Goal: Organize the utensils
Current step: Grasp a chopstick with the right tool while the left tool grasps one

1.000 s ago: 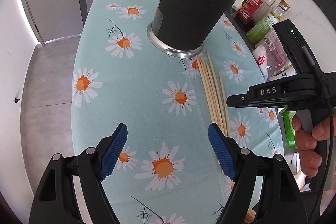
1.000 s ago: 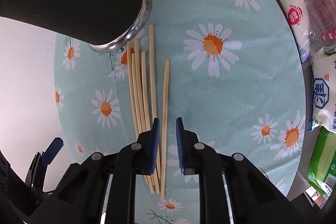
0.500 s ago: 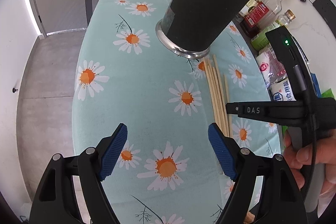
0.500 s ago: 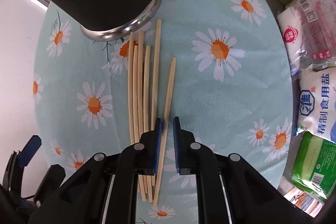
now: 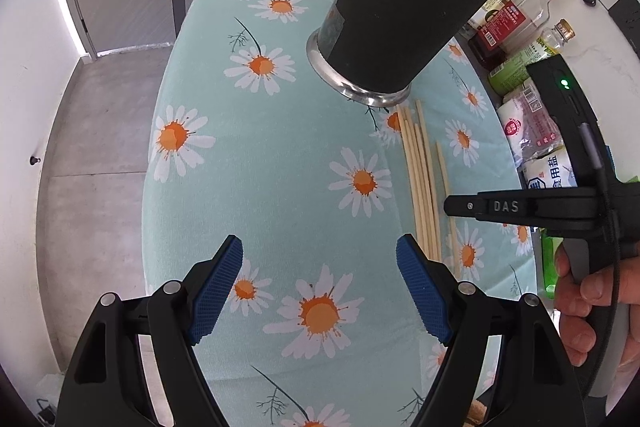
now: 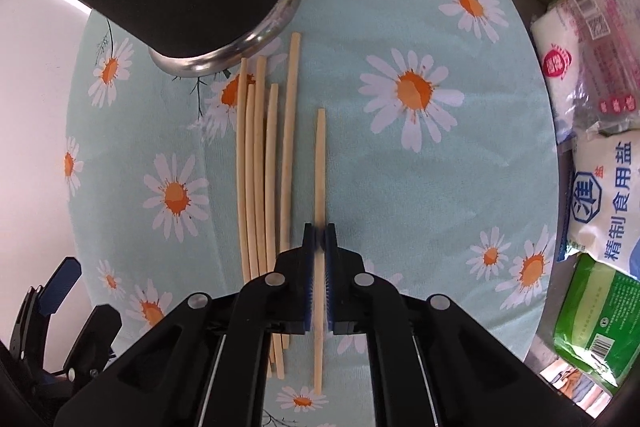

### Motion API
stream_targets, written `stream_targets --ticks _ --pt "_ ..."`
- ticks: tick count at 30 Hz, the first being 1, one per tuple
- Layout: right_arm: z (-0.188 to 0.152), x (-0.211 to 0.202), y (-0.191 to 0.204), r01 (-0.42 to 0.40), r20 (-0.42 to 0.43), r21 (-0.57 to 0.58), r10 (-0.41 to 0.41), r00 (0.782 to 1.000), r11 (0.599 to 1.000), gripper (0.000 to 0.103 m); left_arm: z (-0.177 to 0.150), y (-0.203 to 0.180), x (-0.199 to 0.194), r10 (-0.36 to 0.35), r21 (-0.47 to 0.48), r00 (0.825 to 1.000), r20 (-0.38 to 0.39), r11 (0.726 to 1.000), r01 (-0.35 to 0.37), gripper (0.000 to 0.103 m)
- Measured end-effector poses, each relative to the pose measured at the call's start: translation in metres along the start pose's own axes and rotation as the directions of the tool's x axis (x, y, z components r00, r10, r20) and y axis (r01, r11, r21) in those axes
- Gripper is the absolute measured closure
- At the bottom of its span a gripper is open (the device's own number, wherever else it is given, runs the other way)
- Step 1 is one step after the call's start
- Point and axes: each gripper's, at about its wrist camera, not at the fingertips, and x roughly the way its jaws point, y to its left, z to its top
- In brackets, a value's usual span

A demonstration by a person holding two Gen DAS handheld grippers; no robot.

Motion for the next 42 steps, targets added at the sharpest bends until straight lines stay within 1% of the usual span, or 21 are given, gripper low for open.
stream_targets --ticks 3,5,9,12,13,14,15,17,19,21,23,29,33,36,37,42 --pt "-0.003 -0.008 -0.017 -0.052 0.010 0.019 0.052 0.999 0.998 0.097 0.009 -0.009 0.002 -0.024 -0.008 0.999 -0.033 1.000 0.024 0.026" --pt "-0.005 -0.015 -0.029 -0.094 0.018 0.035 0.093 0.996 0.995 0.097 0.015 -0.017 0.005 -0.024 0.001 0.998 -0.056 1.000 0.024 0.026" --pt "-0.011 -0.028 -0.053 -0.172 0.041 0.058 0.170 0.985 0.983 0.097 0.027 -0.037 0.016 -0.023 0.025 0.993 -0.116 0.999 0.026 0.027" --pt "-0.015 -0.040 -0.068 -0.218 0.059 0.065 0.214 0.975 0.974 0.097 0.035 -0.047 0.025 -0.024 0.015 0.989 -0.147 1.000 0.027 0.028" --pt "-0.016 -0.045 -0.072 -0.229 0.065 0.067 0.225 0.972 0.971 0.097 0.038 -0.050 0.029 -0.021 0.011 0.987 -0.157 1.000 0.023 0.032" --pt "-0.019 -0.047 -0.078 -0.244 0.073 0.072 0.239 0.968 0.967 0.097 0.041 -0.053 0.033 -0.014 0.008 0.986 -0.167 1.000 0.016 0.039" --pt "-0.022 -0.050 -0.081 -0.253 0.078 0.075 0.247 0.966 0.965 0.097 0.042 -0.055 0.036 -0.007 0.008 0.984 -0.179 1.000 0.008 0.043" --pt "-0.025 -0.055 -0.091 -0.262 0.094 0.075 0.255 0.962 0.962 0.097 0.046 -0.061 0.045 0.007 0.018 0.979 -0.204 1.000 -0.003 0.052" --pt "-0.027 -0.062 -0.095 -0.260 0.119 0.066 0.251 0.961 0.963 0.097 0.047 -0.062 0.052 0.013 0.014 0.977 -0.215 1.000 -0.010 0.058" --pt "-0.031 -0.064 -0.103 -0.272 0.126 0.067 0.263 0.957 0.960 0.097 0.047 -0.064 0.057 0.026 0.018 0.974 -0.225 1.000 -0.022 0.062" --pt "-0.032 -0.066 -0.108 -0.275 0.135 0.063 0.265 0.955 0.959 0.097 0.047 -0.066 0.063 0.036 0.022 0.971 -0.236 0.999 -0.031 0.068" --pt "-0.036 -0.069 -0.122 -0.299 0.131 0.060 0.290 0.948 0.952 0.097 0.047 -0.075 0.073 0.059 0.050 0.966 -0.251 0.998 -0.048 0.078" --pt "-0.035 -0.066 -0.123 -0.309 0.132 0.055 0.300 0.945 0.949 0.097 0.048 -0.081 0.077 0.088 0.072 0.964 -0.250 0.995 -0.073 0.081" --pt "-0.034 -0.066 -0.123 -0.316 0.135 0.051 0.307 0.942 0.947 0.097 0.048 -0.085 0.084 0.107 0.083 0.960 -0.260 0.993 -0.088 0.085" --pt "-0.034 -0.066 -0.124 -0.318 0.135 0.049 0.309 0.941 0.947 0.097 0.047 -0.087 0.088 0.132 0.094 0.955 -0.266 0.989 -0.110 0.087" --pt "-0.034 -0.065 -0.125 -0.324 0.132 0.043 0.317 0.939 0.945 0.097 0.047 -0.098 0.093 0.156 0.114 0.953 -0.261 0.985 -0.130 0.090"
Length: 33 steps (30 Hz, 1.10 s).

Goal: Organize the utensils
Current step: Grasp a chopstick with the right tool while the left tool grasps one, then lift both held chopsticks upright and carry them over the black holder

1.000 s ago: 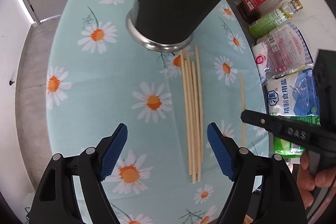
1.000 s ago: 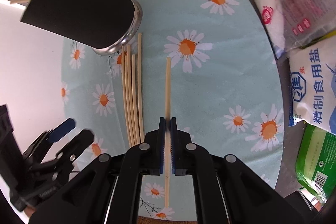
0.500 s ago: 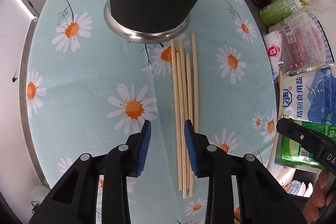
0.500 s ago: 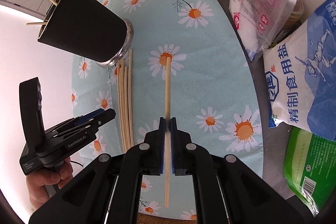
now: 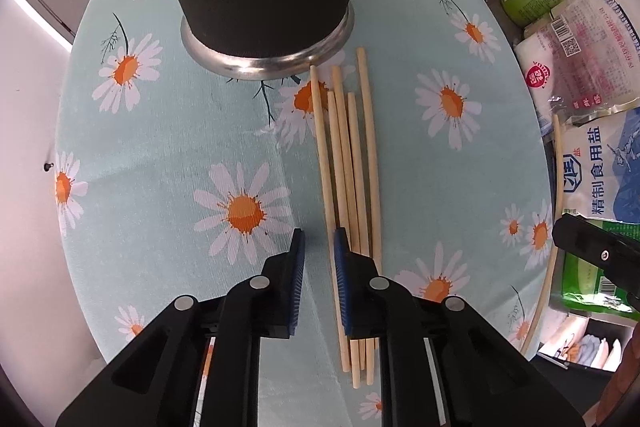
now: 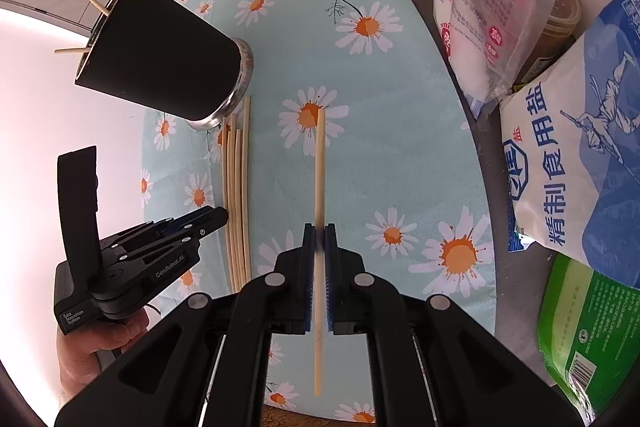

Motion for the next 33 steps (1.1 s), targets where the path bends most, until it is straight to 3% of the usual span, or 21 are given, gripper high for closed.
stream_targets --ticks 4,7,15,24,33 --pt "0.001 0.001 0.000 -0.010 -0.006 -0.006 0.010 1.000 1.000 0.097 -0.001 -0.010 0.002 0.014 0.007 1.000 -0.004 1.000 -0.014 0.093" --pt "0.004 0.002 0.001 -0.022 -0.010 -0.010 0.022 1.000 1.000 0.097 -0.001 -0.021 0.004 0.063 0.025 0.998 -0.012 0.998 -0.062 0.096" --pt "0.010 0.007 0.008 -0.046 -0.019 -0.027 0.046 0.999 0.999 0.097 0.004 -0.032 0.007 0.080 0.025 0.996 -0.031 0.997 -0.080 0.099" --pt "0.008 0.014 0.023 -0.043 -0.028 -0.054 0.042 0.999 0.998 0.097 -0.013 -0.006 -0.009 0.021 0.017 1.000 0.006 1.000 -0.021 0.099" --pt "0.001 0.014 0.071 -0.102 -0.018 -0.130 0.100 0.995 0.986 0.097 -0.043 0.017 -0.065 -0.082 0.027 0.987 0.140 0.996 0.079 0.099"
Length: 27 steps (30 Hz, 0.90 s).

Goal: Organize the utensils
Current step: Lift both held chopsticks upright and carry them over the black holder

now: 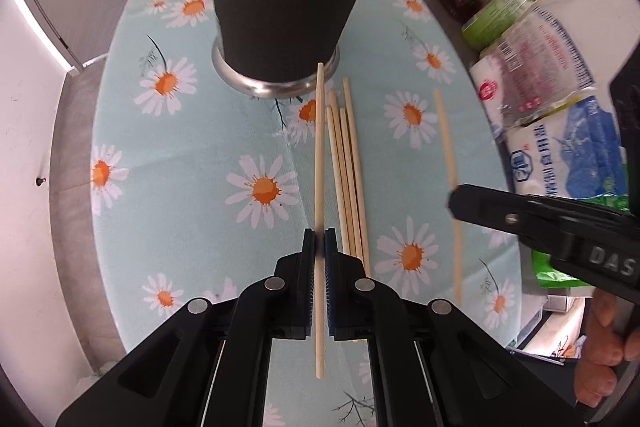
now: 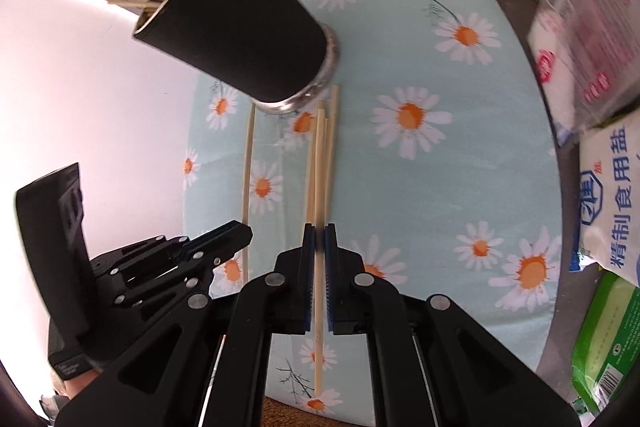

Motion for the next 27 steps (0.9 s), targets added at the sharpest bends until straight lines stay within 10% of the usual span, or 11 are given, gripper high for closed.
stream_targets --ticks 16,27 --pt "0.008 -0.040 0.058 0.010 0.172 -0.099 0.007 0.985 0.995 0.097 0.007 0.025 -0.087 -0.100 0.037 0.969 0.227 0.995 0.094 0.099" --pt "0.039 -0.096 0.078 -0.006 0.374 -0.196 0.080 0.924 0.981 0.097 0.042 0.014 -0.134 -0.194 0.148 0.880 0.434 0.979 0.143 0.099"
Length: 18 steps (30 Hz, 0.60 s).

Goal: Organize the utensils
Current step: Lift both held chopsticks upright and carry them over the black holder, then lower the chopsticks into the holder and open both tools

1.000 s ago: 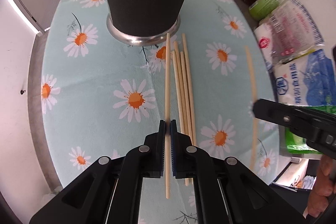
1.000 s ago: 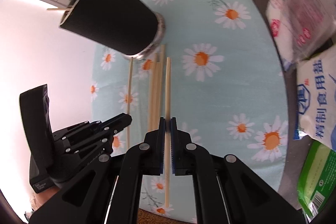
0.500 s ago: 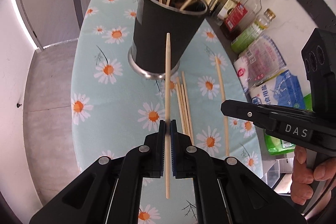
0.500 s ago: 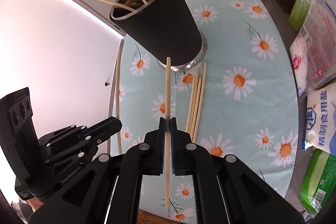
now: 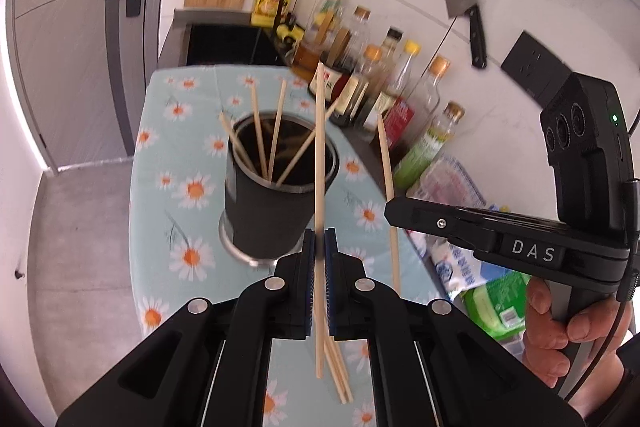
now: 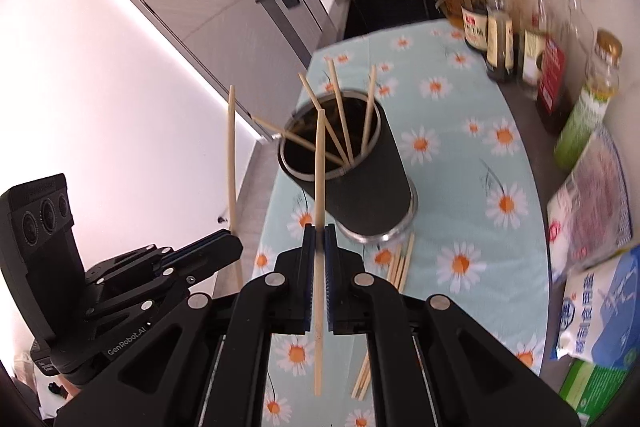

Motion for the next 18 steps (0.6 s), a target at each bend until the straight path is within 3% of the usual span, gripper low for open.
stream_targets --ticks 6,10,15,18 --pt "0.032 -0.012 0.011 -0.008 0.120 -0.054 0.015 0.993 0.998 0.097 0.027 0.000 -0.004 -0.047 0.055 0.991 0.129 0.998 0.040 0.099" --pt "0.051 -0.010 0.014 -0.015 0.170 -0.071 0.027 0.985 0.997 0.097 0.045 0.004 -0.008 -0.062 0.100 0.967 0.247 0.994 0.038 0.099" --pt "0.073 -0.008 0.017 -0.041 0.256 -0.114 0.069 0.964 0.993 0.097 0.062 0.013 -0.008 -0.068 0.100 0.944 0.323 0.994 0.038 0.099" --pt "0.086 -0.006 0.016 -0.065 0.290 -0.121 0.098 0.952 0.991 0.097 0.070 0.023 -0.007 -0.085 0.092 0.920 0.382 0.994 0.054 0.099"
